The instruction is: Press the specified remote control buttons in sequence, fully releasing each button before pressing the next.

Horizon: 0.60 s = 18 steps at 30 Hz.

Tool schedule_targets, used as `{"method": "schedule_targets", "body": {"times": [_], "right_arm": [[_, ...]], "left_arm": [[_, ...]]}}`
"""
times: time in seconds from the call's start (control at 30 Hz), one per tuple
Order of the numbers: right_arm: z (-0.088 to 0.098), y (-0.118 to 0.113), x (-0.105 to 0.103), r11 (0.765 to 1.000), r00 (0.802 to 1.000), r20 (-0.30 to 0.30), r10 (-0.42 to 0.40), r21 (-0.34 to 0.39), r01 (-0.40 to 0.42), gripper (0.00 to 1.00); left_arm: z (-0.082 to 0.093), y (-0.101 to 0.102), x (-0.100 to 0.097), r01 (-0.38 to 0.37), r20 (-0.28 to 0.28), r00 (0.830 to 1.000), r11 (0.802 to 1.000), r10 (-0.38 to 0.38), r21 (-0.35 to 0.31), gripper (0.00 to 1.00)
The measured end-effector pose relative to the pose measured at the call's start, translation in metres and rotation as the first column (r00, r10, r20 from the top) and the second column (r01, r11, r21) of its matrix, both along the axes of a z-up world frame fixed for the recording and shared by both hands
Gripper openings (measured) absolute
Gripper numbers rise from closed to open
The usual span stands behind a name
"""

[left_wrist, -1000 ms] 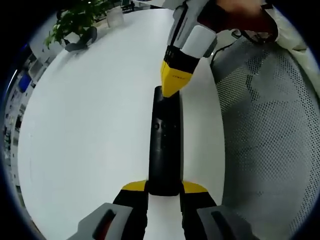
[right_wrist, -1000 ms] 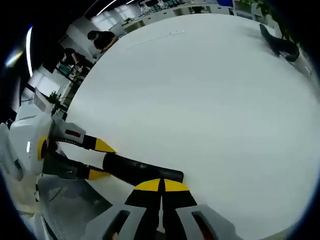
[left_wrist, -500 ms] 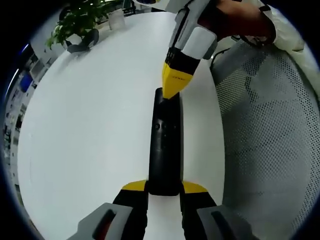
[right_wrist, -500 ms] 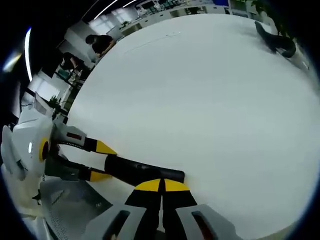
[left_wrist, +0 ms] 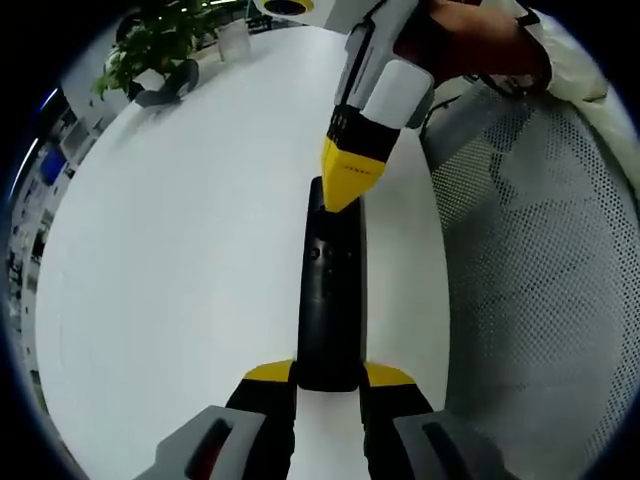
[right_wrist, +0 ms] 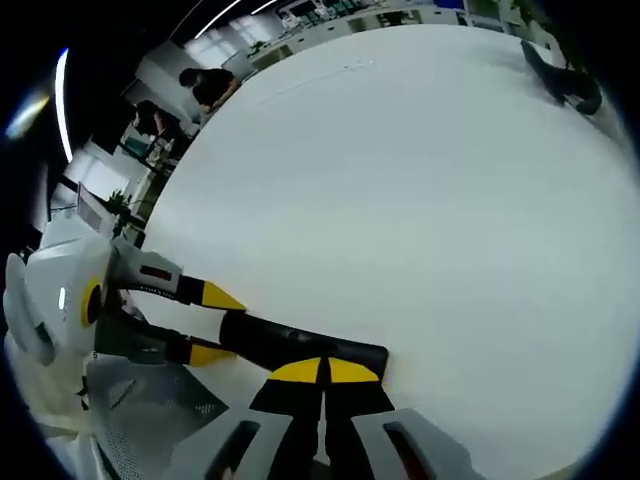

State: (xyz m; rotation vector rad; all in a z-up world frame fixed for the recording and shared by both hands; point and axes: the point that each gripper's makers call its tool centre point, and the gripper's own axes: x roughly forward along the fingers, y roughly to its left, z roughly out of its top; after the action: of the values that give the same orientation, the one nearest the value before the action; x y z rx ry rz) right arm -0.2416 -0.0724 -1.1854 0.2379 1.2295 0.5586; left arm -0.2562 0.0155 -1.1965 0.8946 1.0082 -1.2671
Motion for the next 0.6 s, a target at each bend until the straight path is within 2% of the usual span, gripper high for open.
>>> {"method": "schedule_targets", "body": {"times": [0.23, 0.6], "right_arm": [[-0.0014, 0.0000, 0.0011, 1.000, 1.000, -0.010, -0.008, -0.001, 0.008, 0.00], [-0.0003, 0.0008, 0.0015, 1.000, 1.000, -0.006, -0.009, -0.024, 0.009, 0.00]], "left_arm": [[0.0002, -0.0006, -0.0001, 0.017, -0.004, 1.000, 1.000, -0.017, 0.013, 0.22], [0.0007, -0.0006, 0.0002, 0.006, 0.002, 1.000, 0.999, -0.006, -0.038, 0.22]]}}
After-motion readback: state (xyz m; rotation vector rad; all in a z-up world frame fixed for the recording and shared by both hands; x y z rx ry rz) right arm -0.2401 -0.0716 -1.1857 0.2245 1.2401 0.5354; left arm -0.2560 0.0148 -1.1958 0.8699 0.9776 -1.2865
